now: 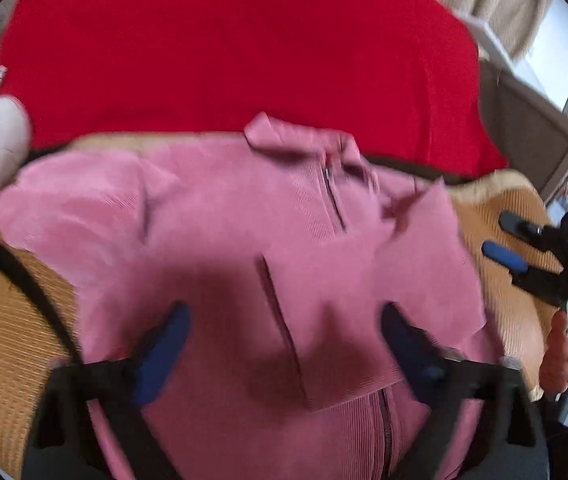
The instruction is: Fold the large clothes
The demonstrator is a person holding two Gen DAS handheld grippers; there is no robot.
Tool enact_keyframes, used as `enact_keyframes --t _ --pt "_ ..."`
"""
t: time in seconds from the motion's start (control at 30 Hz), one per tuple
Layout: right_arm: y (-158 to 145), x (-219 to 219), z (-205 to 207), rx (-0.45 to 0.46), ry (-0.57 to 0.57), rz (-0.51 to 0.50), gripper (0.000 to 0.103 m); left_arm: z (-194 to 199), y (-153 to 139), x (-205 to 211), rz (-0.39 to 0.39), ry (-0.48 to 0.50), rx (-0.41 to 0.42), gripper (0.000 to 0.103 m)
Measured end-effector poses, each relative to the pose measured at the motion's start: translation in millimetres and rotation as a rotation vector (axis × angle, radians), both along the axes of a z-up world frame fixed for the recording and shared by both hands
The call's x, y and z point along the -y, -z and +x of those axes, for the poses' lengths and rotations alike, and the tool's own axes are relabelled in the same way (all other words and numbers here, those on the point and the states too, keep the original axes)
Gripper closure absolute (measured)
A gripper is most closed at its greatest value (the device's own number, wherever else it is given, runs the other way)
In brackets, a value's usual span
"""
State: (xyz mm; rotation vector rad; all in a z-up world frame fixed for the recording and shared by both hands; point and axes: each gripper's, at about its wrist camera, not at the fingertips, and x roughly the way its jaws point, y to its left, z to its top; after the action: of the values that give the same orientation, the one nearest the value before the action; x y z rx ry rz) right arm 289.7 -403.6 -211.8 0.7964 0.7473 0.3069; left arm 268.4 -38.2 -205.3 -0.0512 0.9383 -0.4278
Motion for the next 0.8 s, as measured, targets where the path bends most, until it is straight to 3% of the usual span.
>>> enact_keyframes --t 0.03,0.1,0.17,0.2,0.27,0.33,0.43,0.7,0.8 --pt "7 0 5 -0.018 0.004 -0.014 0.045 5 7 4 -0.021 0.015 -0.046 0.049" --pt "14 0 9 -0.044 0.007 -0.04 0.05 13 20 7 -0.102 0.028 -0.143 0.051" --pt "18 14 3 -0.071 0.016 -0.055 0.056 18 27 13 -0.129 0.021 -0.187 0.049" --pt "22 15 2 -0.078 0.021 -0.046 0.062 19 28 15 -0.118 0.021 -0.18 0.049" --pt "28 19 3 -0.093 0.025 -0.012 0.063 18 26 24 -0.095 0.042 -0.127 0.051" --pt "35 21 6 -0.114 0.021 0.015 0.063 17 22 28 -0.129 0.077 -0.094 0.074" --pt "40 18 12 -0.125 0.017 0.021 0.063 18 17 33 -0.185 0.118 -0.062 0.094" --pt "37 7 12 -0.088 0.008 0.017 0.063 23 -10 9 -0.243 0.087 0.072 0.098" --pt "34 1 12 -0.073 0.011 0.002 0.063 19 -24 -7 -0.205 0.055 0.14 0.098"
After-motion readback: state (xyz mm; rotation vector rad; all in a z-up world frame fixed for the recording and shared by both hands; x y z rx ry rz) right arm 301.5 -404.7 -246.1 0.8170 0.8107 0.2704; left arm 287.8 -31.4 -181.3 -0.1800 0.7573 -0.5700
